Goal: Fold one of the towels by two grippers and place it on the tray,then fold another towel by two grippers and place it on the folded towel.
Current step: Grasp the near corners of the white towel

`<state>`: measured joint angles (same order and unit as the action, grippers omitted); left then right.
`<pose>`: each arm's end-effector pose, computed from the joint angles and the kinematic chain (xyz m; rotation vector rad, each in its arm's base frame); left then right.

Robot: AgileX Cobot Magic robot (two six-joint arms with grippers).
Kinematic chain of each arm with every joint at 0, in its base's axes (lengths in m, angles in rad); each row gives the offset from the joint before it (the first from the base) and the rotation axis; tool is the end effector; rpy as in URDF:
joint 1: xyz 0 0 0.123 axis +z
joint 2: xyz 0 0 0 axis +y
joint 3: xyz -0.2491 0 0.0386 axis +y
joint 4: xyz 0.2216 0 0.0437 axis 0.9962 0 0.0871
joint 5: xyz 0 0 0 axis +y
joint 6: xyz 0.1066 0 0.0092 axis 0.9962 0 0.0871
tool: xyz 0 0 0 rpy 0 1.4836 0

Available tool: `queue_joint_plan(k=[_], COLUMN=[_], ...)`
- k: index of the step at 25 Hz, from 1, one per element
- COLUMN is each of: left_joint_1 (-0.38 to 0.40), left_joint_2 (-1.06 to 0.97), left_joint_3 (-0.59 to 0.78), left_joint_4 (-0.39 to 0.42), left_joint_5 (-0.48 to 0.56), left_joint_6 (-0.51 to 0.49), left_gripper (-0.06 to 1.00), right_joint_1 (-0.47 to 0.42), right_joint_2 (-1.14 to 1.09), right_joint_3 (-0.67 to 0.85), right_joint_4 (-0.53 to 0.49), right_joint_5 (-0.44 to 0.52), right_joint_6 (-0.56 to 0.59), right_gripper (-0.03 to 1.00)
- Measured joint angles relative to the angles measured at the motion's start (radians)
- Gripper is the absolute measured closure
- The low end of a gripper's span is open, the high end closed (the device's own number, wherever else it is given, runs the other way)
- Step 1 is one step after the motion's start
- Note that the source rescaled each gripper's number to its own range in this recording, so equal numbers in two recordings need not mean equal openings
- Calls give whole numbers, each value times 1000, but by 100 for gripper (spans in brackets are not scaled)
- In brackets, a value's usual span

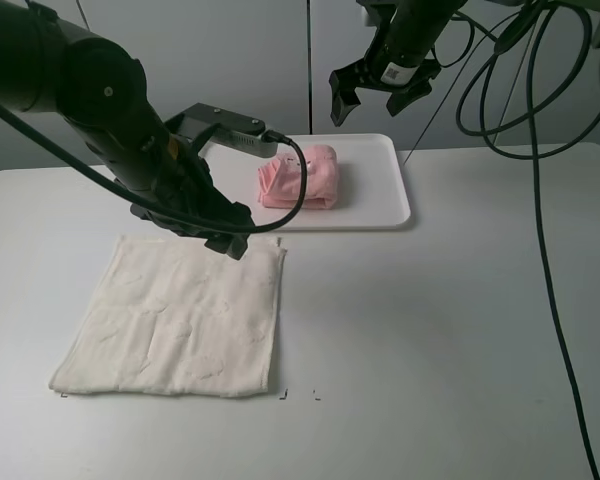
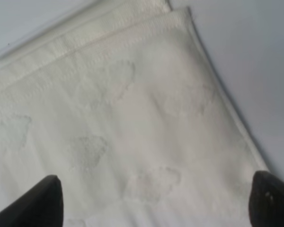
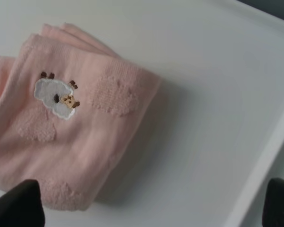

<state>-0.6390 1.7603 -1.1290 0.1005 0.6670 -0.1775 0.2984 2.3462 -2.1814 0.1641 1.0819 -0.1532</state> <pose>0.2666 -0.1898 0.1650 0.7270 2.6832 -0.1029 0.4451 0.1531 0.1838 -0.5490 2.6763 0.2610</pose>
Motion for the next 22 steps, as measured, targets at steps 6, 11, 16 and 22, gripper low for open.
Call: queue_joint_plan(k=[6,11,16,22], left_joint_1=[0,0,27,144], left_joint_2=[-71,-143,-214,-276], left_joint_3=[36,108,203,281], left_joint_4=[74,116,121,80], left_joint_5=[48,86,94,155], left_joint_6=[1,1,5,160], left_gripper=[-5,-5,-5,-5], right_joint_1=[0,0,0,0], right_joint_2=[-112,-246,-408,-525], right_joint_3=[109,300,567,800], right_joint_4=[-2,49,117,180], right_joint_5=[25,-1,-102,-156], right_joint_6=[-15,-66,-144,-283], right_gripper=[-3,-3,-3,-3])
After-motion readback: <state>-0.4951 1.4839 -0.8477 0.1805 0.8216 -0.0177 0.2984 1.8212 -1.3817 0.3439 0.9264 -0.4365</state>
